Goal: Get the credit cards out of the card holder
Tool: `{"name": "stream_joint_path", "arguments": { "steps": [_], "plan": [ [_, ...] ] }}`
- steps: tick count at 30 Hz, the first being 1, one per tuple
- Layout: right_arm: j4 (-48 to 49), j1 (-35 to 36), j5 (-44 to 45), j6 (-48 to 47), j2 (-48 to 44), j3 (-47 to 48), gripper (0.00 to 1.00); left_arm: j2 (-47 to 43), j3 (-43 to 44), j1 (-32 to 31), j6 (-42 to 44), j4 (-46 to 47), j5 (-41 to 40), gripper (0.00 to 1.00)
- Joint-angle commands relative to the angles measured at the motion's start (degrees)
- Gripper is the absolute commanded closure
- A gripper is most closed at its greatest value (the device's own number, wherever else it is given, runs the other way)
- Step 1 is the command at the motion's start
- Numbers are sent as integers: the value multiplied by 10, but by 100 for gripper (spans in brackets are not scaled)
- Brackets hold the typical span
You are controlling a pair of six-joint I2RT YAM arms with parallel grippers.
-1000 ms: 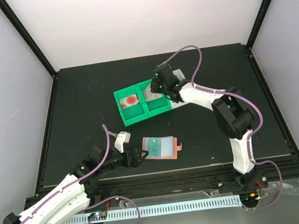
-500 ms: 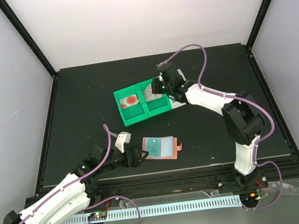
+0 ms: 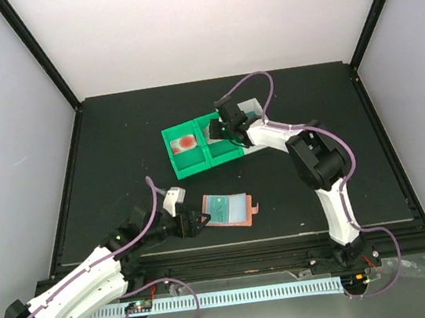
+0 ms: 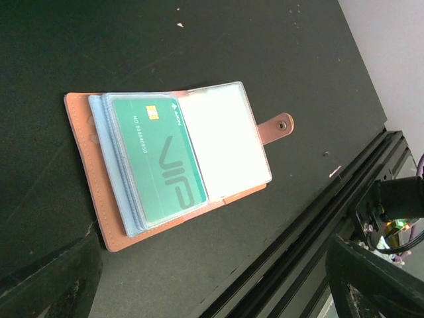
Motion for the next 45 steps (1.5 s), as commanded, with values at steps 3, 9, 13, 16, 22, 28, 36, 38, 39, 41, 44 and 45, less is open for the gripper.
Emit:
{"name": "stream_joint_path", "arguments": {
  "steps": [3,9,13,16,22,28,36,38,39,41,44,45],
  "plan": [
    [-25,-1,51,-3,20,29,99,-4,26,4,6,-19,-21,6],
    [-49,-1,65,-11,15,48,99,5,29,4,8,-16,-23,6],
    [-49,0,34,-14,-12,40,99,11,33,4,10,-17,-17,6],
    [-52,2,9,-16,-52,21,99,13,34,3,10,-12,-12,6],
    [-44,11,-22,-9,-153,-65,94,21,25,5,5,11,-8,5],
    [-41,28,-42,-1,-240,-170,90,42,17,4,-4,37,14,4],
    [-27,58,-47,23,-348,-302,86,64,-5,8,-33,88,57,4],
    [-25,67,-42,29,-373,-332,86,69,-11,8,-41,108,65,4],
    [-26,72,-40,31,-383,-346,85,72,-12,8,-44,117,69,4],
    [-25,79,-37,36,-399,-373,84,79,-13,9,-47,129,75,4],
    [-10,85,-39,46,-415,-409,84,85,-15,9,-52,145,80,4],
    [0,87,-43,51,-418,-423,84,87,-17,10,-54,156,81,4]
  ]
}}
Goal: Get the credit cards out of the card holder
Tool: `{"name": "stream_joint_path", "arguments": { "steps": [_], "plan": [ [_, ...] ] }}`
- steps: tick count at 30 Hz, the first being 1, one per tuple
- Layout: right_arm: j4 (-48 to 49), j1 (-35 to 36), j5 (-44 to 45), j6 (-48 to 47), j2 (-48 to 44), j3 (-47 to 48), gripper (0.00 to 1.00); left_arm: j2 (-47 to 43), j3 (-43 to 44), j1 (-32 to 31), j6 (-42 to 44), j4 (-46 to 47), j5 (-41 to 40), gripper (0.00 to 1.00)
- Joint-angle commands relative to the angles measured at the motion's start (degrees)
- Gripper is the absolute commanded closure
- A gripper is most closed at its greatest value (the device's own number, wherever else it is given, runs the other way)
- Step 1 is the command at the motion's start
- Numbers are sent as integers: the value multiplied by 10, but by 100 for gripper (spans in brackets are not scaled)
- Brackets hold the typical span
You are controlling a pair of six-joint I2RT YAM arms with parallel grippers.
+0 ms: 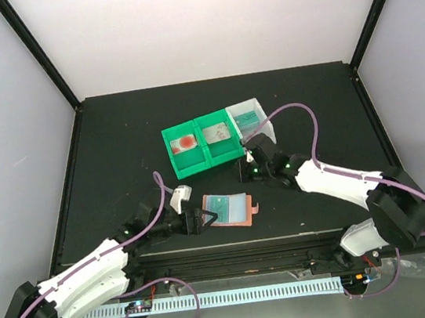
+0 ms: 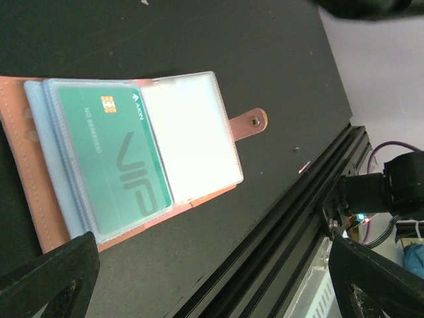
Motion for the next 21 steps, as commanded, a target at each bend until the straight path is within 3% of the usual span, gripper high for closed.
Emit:
{"name": "stream_joint_path", "arguments": {
  "steps": [1,11,21],
  "plan": [
    [41,8,-13,26,-18,-50,84,8,-8,5,-18,67,21,4],
    [122,61,-46,80,30,-91,82,76,-25,28,-20,142,27,4],
    [137,86,-12,94,80,-103,82,134,-28,40,-9,169,44,4]
  ]
}}
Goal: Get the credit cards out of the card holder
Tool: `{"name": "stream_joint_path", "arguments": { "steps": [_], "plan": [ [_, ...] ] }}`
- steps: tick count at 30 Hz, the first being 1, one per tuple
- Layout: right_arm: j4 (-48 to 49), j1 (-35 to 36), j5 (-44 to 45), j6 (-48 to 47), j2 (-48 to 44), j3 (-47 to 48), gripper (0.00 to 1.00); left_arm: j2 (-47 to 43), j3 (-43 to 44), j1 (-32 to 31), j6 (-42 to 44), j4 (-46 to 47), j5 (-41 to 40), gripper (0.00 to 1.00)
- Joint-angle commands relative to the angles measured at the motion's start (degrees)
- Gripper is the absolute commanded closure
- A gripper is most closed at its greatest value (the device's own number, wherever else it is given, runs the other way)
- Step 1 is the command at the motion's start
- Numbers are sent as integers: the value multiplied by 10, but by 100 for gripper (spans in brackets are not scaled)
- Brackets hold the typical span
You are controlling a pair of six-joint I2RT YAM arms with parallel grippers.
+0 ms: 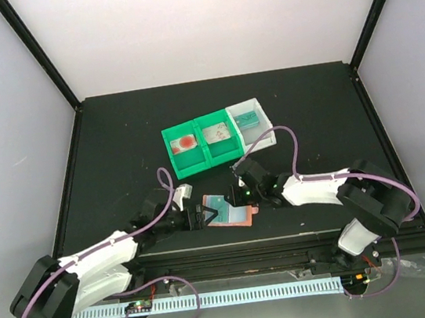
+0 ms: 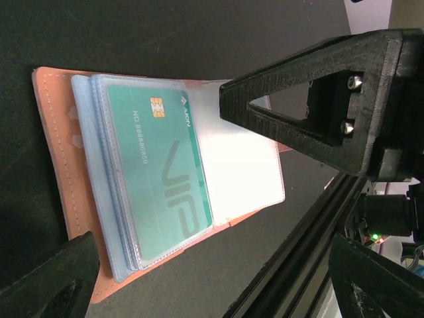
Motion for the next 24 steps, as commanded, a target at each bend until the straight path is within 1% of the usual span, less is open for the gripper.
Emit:
{"name": "stream_joint_path", "arguments": {
  "steps": [1,7,12,14,19,21,24],
  "plan": [
    [21,6,31,11,4,-20,82,15,-2,4,7,40,25,4],
    [11,5,71,2,-5,-47,84,18,-23,4,-21,61,54,6],
    [15,6,59,0,-18,-49,85,12,-44,3,-47,67,65,7],
    [24,5,36,7,-24,-45,84,0,-38,3,-42,55,65,8],
    [79,8,2,56,-28,-49,85,-15,0,5,-17,-11,45,10],
    [93,14,2,68,-24,-46,84,-15,8,6,-15,-4,53,12],
    [88,19,9,69,-9,-33,84,-14,15,6,-18,10,55,12]
  ]
}}
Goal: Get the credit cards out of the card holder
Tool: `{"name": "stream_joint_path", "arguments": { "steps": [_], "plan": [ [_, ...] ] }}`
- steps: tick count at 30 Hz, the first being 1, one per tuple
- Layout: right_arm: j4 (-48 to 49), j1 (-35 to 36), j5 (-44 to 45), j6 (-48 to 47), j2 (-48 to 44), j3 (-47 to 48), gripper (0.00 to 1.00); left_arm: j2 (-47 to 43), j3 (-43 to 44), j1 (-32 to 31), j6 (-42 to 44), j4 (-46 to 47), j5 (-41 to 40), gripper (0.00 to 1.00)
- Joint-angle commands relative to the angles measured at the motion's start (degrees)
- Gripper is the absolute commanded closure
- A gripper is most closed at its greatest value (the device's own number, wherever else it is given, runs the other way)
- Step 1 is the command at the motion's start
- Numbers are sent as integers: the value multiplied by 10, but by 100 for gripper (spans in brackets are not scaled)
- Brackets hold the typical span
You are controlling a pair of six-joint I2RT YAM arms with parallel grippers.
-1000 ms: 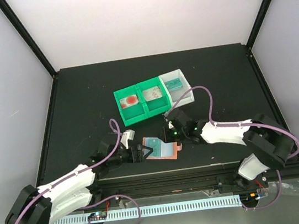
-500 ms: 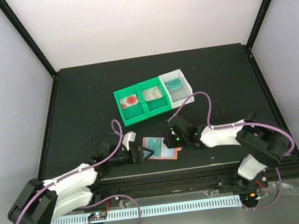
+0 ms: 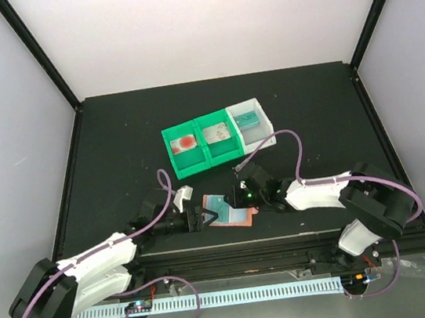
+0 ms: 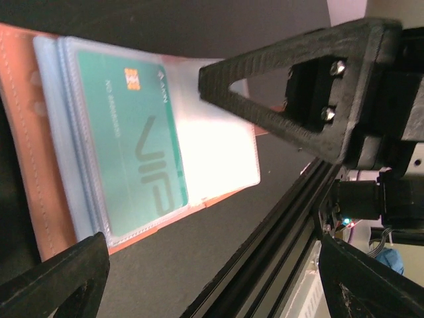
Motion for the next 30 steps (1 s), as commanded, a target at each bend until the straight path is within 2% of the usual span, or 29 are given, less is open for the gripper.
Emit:
{"name": "stream_joint_path", "arguments": {
  "steps": [1,5,11,15,21,30],
  "plan": [
    [23,10,2,21,13,15,84,-4,31,4,15,3,1,12],
    [19,10,5,21,32,22,84,25,42,6,30,4,-7,14],
    [8,10,19,15,52,14,84,89,45,8,39,48,1,21],
    [7,10,22,8,66,8,88,116,49,10,46,64,1,25],
    [3,11,34,-6,72,3,96,123,59,10,56,47,-15,25],
    [17,11,35,-10,82,-2,99,120,67,10,66,30,-28,25]
  ]
}}
